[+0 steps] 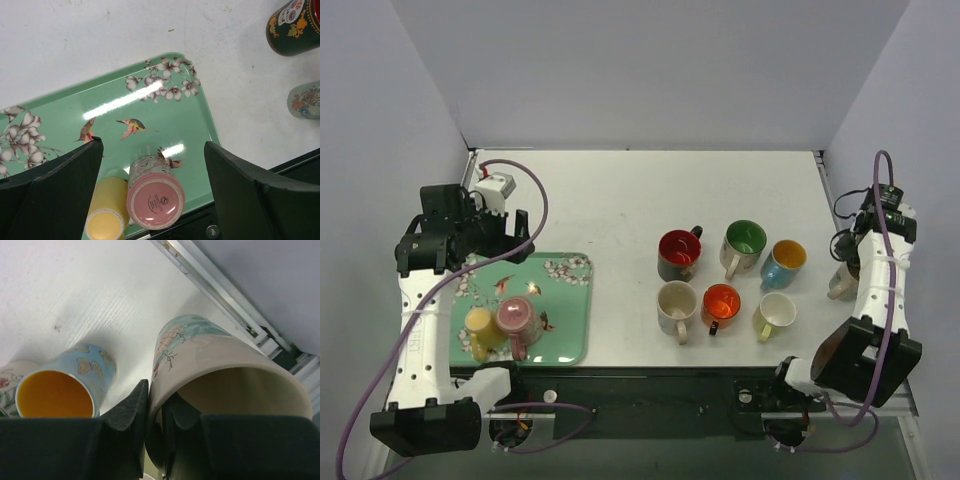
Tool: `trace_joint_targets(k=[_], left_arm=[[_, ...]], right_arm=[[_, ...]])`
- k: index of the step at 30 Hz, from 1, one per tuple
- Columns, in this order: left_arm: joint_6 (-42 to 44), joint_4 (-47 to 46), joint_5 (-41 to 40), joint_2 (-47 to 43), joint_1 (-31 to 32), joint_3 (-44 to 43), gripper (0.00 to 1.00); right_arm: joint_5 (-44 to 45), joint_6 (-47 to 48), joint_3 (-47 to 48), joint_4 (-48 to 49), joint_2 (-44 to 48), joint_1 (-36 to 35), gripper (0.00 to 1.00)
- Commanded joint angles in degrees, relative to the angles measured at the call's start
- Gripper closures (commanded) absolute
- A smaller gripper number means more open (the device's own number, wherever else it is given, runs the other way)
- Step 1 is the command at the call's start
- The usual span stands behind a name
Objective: Turn the mug right side up
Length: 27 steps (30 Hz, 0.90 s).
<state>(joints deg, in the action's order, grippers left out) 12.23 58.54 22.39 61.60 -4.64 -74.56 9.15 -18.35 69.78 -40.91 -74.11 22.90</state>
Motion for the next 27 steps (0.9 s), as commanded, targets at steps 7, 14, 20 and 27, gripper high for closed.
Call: trace_joint_targets(k=[7,14,20,27], left_arm=[[4.5,2.4,-3.2,-1.7,0.2,2.8,0.05],[14.0,13.2,-9.5,-1.2,0.2,2.1,0.05],[19.2,22.8,-16.1,-5.2,0.1,3.8,0.05],[17.9,19.4,-29.3,-8.6,-7.3,9.7,0.05]], right_arm=[[-6.2,-4.4,-3.5,12.9,-10.4,2.3,1.00],[-4.9,-4.5,-2.5,12.3,-14.8,2.0,0.95],[-0.2,-3.9,-2.3,10.7,-10.7,-0.7,0.49],[11.3,-2.2,-1.1,7.4,-2.4,-7.6,0.37]])
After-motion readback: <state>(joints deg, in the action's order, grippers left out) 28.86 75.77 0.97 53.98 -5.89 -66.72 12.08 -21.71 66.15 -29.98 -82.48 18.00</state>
